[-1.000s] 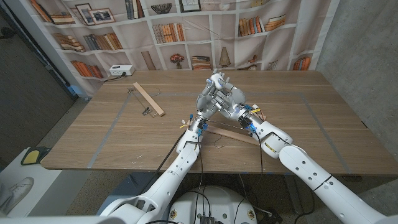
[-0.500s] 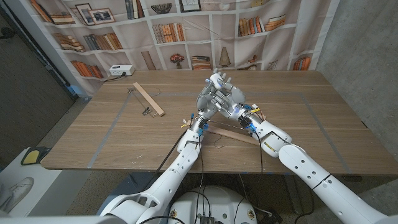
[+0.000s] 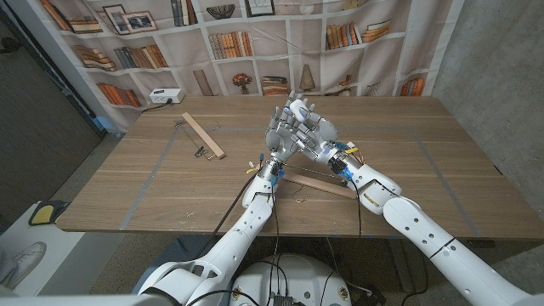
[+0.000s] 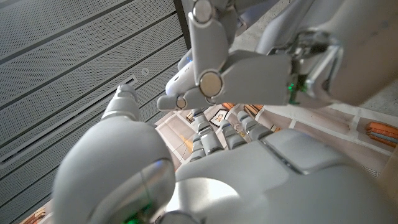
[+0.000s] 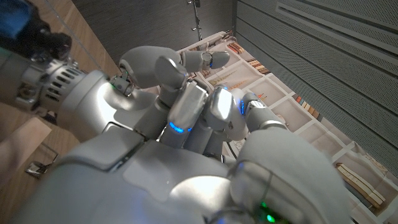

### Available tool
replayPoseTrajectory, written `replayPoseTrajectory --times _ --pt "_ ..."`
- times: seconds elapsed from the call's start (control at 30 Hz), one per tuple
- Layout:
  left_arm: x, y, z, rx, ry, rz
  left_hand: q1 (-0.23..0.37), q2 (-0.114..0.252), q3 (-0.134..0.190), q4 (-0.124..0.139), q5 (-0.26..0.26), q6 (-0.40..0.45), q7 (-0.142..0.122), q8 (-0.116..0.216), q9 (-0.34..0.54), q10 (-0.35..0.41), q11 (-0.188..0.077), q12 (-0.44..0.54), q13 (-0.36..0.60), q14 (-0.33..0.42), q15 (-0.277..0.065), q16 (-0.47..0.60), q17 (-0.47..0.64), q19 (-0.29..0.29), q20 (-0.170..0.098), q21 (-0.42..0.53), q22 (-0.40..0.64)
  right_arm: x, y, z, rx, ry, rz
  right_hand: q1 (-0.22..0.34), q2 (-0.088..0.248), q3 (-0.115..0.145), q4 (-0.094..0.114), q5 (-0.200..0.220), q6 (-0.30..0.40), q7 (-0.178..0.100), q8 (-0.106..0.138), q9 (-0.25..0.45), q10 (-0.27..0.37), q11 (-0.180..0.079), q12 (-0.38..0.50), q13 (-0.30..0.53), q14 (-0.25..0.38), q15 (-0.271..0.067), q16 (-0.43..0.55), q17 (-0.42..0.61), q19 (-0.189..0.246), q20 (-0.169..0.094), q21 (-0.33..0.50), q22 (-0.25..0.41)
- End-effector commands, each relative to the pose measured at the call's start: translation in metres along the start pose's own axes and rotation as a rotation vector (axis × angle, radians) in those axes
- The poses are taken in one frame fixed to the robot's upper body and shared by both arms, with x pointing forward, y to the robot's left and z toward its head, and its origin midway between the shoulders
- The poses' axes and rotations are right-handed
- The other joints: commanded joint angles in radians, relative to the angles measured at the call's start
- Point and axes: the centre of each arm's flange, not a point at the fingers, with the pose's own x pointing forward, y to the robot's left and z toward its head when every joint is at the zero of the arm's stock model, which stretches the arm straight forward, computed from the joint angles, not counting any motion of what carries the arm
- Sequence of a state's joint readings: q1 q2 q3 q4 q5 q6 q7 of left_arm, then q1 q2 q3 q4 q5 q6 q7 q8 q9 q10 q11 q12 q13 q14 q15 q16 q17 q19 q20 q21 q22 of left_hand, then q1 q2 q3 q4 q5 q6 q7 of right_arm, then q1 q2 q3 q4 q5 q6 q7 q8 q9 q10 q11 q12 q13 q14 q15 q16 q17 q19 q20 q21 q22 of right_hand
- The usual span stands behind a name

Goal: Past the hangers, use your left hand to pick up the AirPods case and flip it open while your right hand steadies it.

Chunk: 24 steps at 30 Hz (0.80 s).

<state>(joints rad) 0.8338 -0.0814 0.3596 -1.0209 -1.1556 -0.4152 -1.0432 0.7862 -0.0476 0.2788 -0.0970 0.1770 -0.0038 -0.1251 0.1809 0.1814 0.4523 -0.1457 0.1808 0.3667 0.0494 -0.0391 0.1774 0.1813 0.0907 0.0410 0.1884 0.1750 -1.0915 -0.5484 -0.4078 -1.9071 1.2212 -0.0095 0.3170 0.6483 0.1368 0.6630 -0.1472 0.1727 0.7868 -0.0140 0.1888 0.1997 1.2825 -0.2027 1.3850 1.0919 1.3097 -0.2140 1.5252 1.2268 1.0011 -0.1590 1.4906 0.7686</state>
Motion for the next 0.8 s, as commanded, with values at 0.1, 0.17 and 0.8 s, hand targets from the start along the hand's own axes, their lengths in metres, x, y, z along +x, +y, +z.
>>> replayPoseTrajectory --times 0.1,0.17,0.8 --pt "0.001 -0.003 0.01 0.042 -0.016 -0.027 -0.018 0.0 -0.01 0.001 0.001 -0.009 -0.003 0.004 0.001 -0.026 0.003 -0.004 -0.006 -0.023 0.003 0.0 0.002 -0.017 0.005 -0.003 0.002 -0.007 -0.001 0.006 -0.028 -0.003 0.002 0.041 0.052 0.029 0.023 0.005 0.191 -0.022 0.002 0.003 0.01 -0.002 0.0 0.001 0.004 0.001 0.003 0.002 -0.006 -0.052 0.011 0.002" --pt "0.0 -0.004 0.014 0.05 -0.021 -0.03 -0.021 0.0 -0.01 0.001 0.001 -0.01 -0.003 0.004 0.001 -0.029 0.003 -0.004 -0.007 -0.025 0.005 0.0 0.002 -0.018 0.006 -0.003 0.002 -0.009 -0.001 0.008 -0.043 -0.004 -0.005 0.042 0.052 0.029 0.023 0.005 0.191 -0.022 0.002 0.003 0.011 -0.002 0.001 0.002 0.005 0.001 0.003 0.002 -0.006 -0.052 0.012 0.002" --pt "-0.017 -0.019 0.058 0.148 -0.053 -0.018 -0.034 0.003 -0.014 0.003 0.002 -0.01 -0.001 0.006 0.001 -0.03 0.002 0.006 -0.016 -0.034 0.009 0.005 0.002 -0.027 0.013 -0.002 0.002 -0.026 0.005 0.023 -0.132 -0.022 -0.028 0.046 0.05 0.033 0.024 0.005 0.202 -0.019 0.001 0.004 0.017 -0.003 -0.002 -0.004 0.011 0.001 0.004 0.002 -0.008 -0.052 0.033 -0.011"
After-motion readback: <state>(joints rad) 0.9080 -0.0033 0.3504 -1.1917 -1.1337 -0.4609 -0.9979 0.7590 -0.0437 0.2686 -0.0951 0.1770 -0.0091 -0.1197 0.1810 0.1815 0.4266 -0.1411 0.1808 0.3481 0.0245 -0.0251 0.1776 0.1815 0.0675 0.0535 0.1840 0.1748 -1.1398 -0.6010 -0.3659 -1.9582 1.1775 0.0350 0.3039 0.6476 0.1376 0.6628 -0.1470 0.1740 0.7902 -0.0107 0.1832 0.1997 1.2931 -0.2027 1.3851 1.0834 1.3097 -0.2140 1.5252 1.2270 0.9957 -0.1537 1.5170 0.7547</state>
